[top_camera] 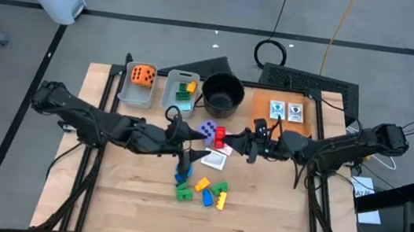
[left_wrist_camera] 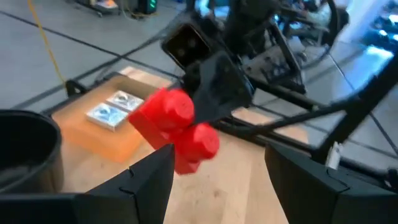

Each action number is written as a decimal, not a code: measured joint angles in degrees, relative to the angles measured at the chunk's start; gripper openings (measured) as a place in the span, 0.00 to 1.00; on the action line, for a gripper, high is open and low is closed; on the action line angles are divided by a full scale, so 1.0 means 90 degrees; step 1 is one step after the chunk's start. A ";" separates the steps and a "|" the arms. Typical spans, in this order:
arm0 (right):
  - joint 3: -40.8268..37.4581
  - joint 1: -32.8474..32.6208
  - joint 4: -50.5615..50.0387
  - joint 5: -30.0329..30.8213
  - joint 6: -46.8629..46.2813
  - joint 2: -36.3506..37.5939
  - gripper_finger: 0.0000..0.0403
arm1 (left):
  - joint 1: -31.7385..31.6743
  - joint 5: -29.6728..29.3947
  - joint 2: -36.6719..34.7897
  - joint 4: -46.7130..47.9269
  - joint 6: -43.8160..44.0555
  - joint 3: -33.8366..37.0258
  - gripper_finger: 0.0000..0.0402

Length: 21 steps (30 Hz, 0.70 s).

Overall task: Pick & Place Toys
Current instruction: Put the red game piece into the right gray bin

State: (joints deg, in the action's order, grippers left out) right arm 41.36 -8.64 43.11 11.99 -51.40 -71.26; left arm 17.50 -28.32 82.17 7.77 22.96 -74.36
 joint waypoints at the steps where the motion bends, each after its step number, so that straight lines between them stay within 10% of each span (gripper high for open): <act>1: 0.0000 0.0026 -0.0002 0.0015 0.0000 0.0000 0.17 | -0.0002 -0.0097 0.0000 -0.0005 0.0051 -0.0018 0.64; 21: 0.0000 0.0507 0.0019 -0.0343 -0.0023 -0.0002 0.18 | -0.0252 -0.0533 0.0753 -0.0170 0.0299 -0.0021 0.64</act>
State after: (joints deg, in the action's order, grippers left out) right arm 41.36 -4.08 43.29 8.91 -51.60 -71.29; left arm 15.23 -33.12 88.95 6.24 25.65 -74.54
